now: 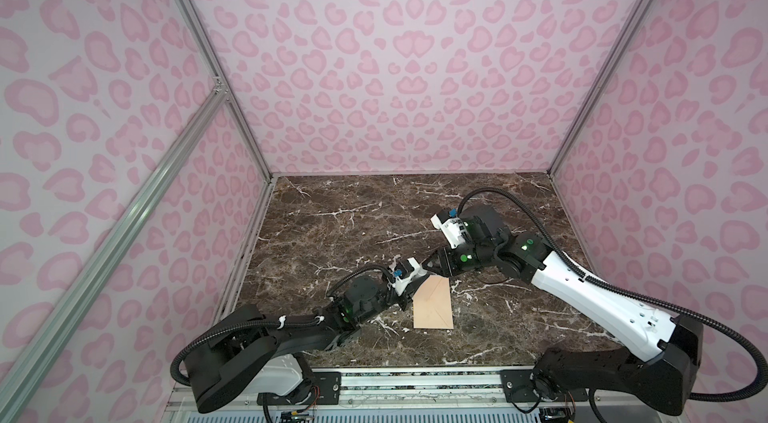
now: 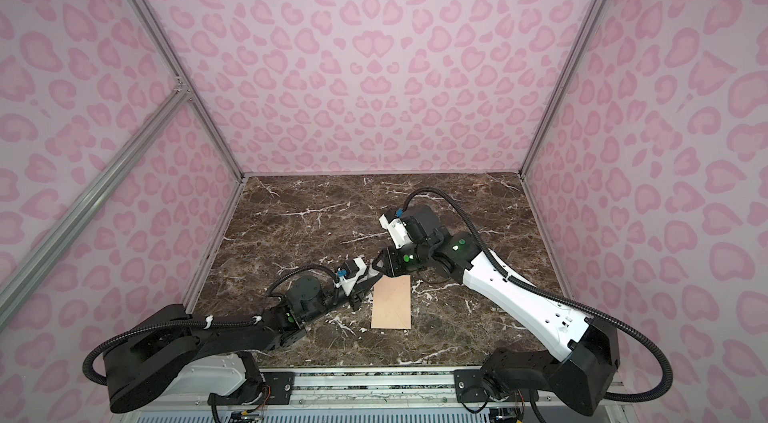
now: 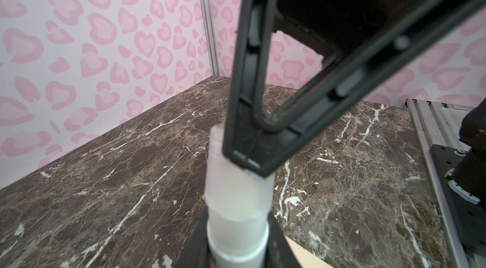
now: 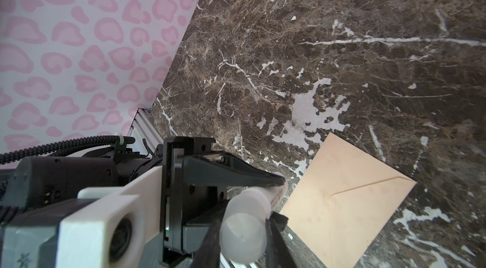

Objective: Place the letter into the envelope and seal it
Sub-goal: 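Press the cap down onto the glue stick top with the right gripper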

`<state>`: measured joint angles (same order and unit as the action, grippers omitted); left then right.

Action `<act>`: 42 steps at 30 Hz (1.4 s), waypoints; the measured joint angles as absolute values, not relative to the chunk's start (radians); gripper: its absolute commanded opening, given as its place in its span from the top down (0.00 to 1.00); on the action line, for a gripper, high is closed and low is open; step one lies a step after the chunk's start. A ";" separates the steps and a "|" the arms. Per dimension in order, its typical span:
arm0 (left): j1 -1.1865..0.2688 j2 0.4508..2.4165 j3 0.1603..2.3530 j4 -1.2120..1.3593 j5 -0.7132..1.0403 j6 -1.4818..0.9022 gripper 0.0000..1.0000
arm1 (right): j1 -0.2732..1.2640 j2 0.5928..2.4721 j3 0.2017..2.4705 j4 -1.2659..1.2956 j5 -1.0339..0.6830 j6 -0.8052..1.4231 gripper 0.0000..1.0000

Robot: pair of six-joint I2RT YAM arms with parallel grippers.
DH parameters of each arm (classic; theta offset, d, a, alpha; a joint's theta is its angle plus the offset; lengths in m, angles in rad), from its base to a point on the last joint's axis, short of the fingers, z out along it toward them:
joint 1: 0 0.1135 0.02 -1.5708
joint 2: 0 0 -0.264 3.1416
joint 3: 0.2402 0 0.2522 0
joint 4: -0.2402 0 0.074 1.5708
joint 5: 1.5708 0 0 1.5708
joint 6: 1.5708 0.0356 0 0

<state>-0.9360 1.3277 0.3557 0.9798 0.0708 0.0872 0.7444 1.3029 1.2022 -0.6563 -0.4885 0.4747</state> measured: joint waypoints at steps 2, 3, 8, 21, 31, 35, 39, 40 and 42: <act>-0.936 1.328 0.356 0.978 0.071 0.087 0.96 | 0.748 1.306 1.207 -0.663 -0.480 0.474 0.73; -0.936 1.328 0.356 0.977 0.070 0.087 0.96 | 0.751 1.308 1.209 -0.665 -0.474 0.471 0.72; -0.936 1.327 0.356 0.973 0.071 0.087 0.96 | 0.764 1.314 1.222 -0.682 -0.453 0.459 0.72; -0.936 1.322 0.359 0.941 0.071 0.087 0.96 | 0.793 1.340 1.257 -0.730 -0.392 0.441 0.73; -0.936 1.314 0.360 0.915 0.072 0.087 0.96 | 0.814 1.360 1.274 -0.753 -0.351 0.426 0.73; -0.936 1.311 0.360 0.907 0.072 0.087 0.96 | 0.824 1.369 1.282 -0.761 -0.334 0.424 0.72; -0.936 1.301 0.360 0.898 0.071 0.087 0.96 | 0.836 1.378 1.288 -0.767 -0.314 0.414 0.73; -0.936 1.298 0.360 0.892 0.071 0.086 0.96 | 0.838 1.381 1.288 -0.768 -0.310 0.414 0.73; -0.936 1.293 0.360 0.884 0.071 0.086 0.96 | 0.842 1.387 1.288 -0.769 -0.306 0.408 0.73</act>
<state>-0.9363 1.2934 0.3595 0.8841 0.0711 0.0864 0.8417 1.3872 1.2881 -0.7689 -0.3058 0.4080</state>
